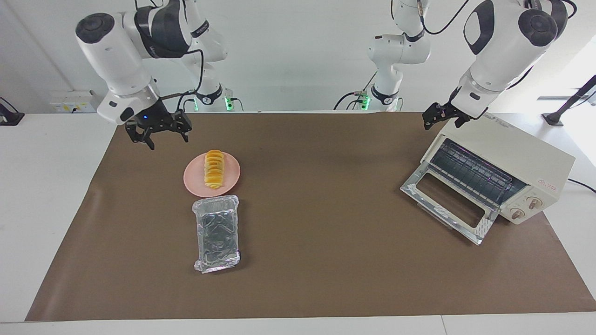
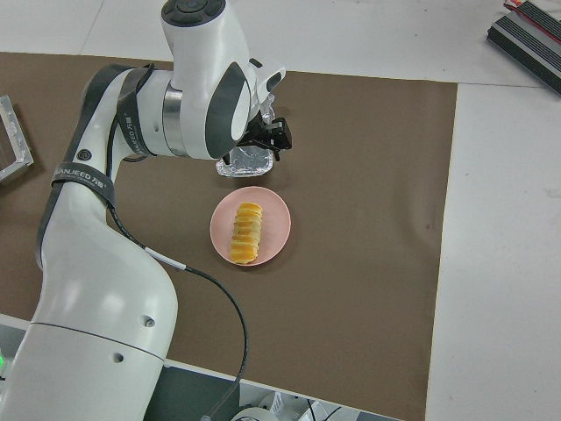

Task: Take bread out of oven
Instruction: 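Set the empty tray down and withdraw the right gripper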

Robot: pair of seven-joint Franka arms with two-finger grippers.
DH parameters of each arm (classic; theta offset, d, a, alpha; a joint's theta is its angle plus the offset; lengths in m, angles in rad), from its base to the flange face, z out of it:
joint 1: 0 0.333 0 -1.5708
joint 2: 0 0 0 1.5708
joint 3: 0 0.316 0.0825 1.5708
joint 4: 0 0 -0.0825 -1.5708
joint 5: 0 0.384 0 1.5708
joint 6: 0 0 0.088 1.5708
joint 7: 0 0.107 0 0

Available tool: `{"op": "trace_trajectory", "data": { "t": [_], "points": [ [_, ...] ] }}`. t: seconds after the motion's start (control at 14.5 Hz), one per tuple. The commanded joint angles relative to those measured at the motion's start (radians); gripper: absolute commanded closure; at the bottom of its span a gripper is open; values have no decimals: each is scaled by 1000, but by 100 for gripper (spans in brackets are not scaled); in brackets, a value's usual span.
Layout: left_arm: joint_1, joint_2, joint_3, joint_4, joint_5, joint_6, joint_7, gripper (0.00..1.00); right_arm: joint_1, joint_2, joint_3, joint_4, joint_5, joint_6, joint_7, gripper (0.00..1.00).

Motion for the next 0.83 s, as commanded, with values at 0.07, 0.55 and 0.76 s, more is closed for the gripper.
{"op": "trace_trajectory", "data": {
  "t": [0.07,0.55,0.76],
  "points": [
    [9,-22,-4,-16,16,5,10,0,-25,11,8,160,-26,-196,-22,0],
    [9,-22,-4,-16,16,5,10,0,-47,4,25,188,-93,-250,-12,0],
    [9,-22,-3,-16,16,5,10,0,-65,33,25,221,-76,-183,-25,0]
  ]
}}
